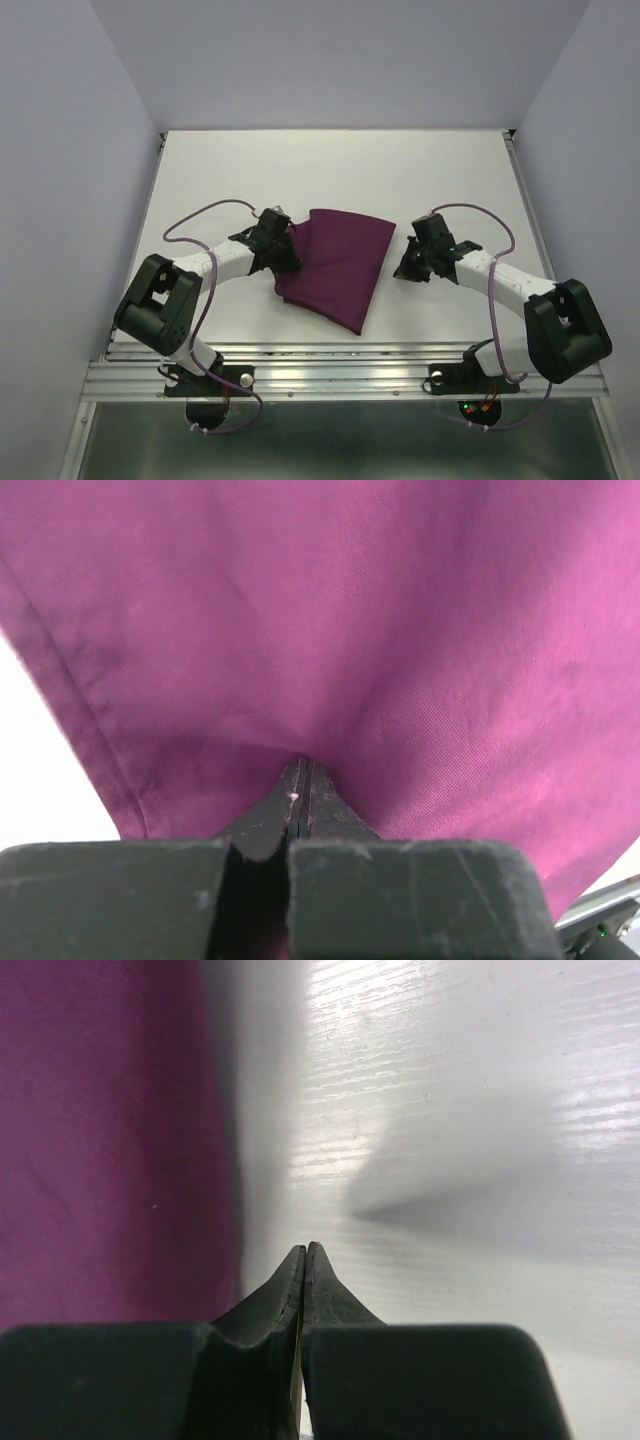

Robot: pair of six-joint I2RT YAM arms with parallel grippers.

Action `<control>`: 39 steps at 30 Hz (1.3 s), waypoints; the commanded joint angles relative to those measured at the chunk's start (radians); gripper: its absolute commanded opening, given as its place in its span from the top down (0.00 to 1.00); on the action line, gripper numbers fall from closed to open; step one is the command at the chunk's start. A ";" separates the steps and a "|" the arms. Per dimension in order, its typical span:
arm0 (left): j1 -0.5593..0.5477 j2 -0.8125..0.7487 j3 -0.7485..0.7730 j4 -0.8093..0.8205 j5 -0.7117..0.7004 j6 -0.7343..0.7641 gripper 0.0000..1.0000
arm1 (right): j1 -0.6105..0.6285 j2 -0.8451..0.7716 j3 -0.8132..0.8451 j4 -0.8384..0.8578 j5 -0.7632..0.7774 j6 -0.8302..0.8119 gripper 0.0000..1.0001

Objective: Prepare the surgical pack
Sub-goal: Pack the surgical kit at the center of the board.

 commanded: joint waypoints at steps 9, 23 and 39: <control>-0.259 0.022 -0.061 0.033 -0.035 -0.180 1.00 | 0.024 0.221 0.183 0.113 0.012 -0.029 0.99; -0.223 -0.076 0.109 -0.174 -0.192 -0.046 1.00 | 0.014 0.262 0.334 -0.013 0.227 -0.201 0.99; -0.114 0.271 0.425 -0.184 -0.240 0.083 1.00 | 0.014 0.153 0.239 -0.051 0.222 -0.178 0.99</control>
